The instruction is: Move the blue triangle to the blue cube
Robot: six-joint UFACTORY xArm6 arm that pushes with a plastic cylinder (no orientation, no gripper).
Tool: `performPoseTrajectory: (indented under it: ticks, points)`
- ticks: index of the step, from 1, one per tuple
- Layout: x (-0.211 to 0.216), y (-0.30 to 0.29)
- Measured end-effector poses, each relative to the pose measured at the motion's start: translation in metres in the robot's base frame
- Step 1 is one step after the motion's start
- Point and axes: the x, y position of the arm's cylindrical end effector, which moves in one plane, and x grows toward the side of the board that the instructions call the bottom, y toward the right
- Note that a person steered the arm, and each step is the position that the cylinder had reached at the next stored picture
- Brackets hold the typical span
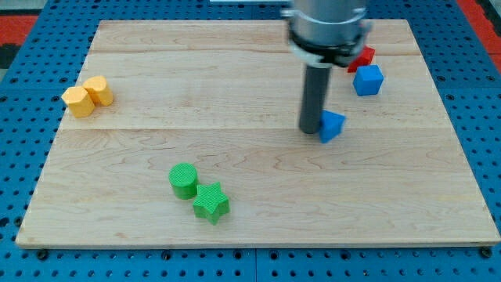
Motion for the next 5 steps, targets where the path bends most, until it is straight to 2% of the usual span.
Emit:
performPoseTrajectory:
  ticks: [1, 2, 3, 4, 5]
  points:
    - [0.000, 0.025]
    - [0.040, 0.058]
    - [0.031, 0.083]
    - [-0.018, 0.103]
    - [-0.034, 0.107]
